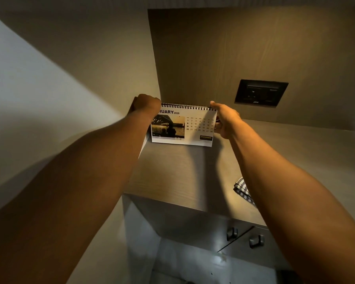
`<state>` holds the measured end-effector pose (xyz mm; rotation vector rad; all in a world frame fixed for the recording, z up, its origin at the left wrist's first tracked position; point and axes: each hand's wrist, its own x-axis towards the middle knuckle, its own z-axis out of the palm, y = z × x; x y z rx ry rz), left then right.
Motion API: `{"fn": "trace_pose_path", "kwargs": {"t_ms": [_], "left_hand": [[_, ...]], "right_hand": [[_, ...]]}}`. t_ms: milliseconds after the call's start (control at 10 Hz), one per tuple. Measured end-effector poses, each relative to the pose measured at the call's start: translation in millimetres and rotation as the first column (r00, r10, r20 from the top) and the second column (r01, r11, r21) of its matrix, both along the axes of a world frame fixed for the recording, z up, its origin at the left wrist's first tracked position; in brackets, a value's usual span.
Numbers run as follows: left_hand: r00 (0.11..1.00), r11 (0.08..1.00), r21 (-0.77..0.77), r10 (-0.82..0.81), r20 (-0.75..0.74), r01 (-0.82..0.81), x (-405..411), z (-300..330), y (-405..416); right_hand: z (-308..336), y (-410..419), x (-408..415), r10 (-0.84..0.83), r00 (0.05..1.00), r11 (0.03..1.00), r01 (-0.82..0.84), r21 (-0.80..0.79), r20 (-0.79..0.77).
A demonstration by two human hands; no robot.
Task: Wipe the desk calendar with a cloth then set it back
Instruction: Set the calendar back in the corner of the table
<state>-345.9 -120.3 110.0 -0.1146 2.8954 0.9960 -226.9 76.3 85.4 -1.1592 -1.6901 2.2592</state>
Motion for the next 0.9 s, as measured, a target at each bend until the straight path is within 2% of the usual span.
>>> {"fn": "trace_pose_path", "kwargs": {"t_ms": [300, 400, 500, 600, 700, 800, 900], "left_hand": [[1.0, 0.993, -0.122, -0.001, -0.006, 0.0, 22.5, 4.7, 4.0], [1.0, 0.997, -0.074, 0.008, 0.004, -0.008, 29.9, -3.5, 2.1], [0.993, 0.994, 0.057, 0.096, -0.074, -0.092, 60.5, -20.0, 12.9], [0.963, 0.981, 0.117, -0.126, -0.236, 0.157, 120.5, -58.7, 40.4], [0.8, 0.839, -0.108, -0.542, -0.259, 0.534, 178.5, -100.1, 73.2], [0.629, 0.635, -0.277, -0.767, -0.122, 0.721, 206.7, -131.3, 96.4], [0.584, 0.546, -0.379, -0.811, -0.019, 0.747, 217.4, -154.6, 99.4]], "right_hand": [[-3.8, -2.7, 0.8, -0.039, 0.999, 0.999, 0.039, 0.008, -0.036], [-13.9, -2.0, 14.8, -0.093, 0.995, 0.992, 0.096, 0.084, -0.035], [-33.6, 3.8, 42.9, -0.107, 0.994, 0.916, 0.111, 0.387, -0.031], [-61.6, 7.3, 88.3, -0.154, 0.976, 0.678, -0.009, 0.735, 0.154], [-86.1, 5.1, 129.4, -0.222, 0.898, 0.422, -0.263, 0.868, 0.38], [-102.8, 4.7, 153.5, -0.188, 0.853, 0.408, -0.383, 0.829, 0.487], [-114.1, 5.2, 170.5, -0.139, 0.861, 0.372, -0.412, 0.832, 0.489]]}}
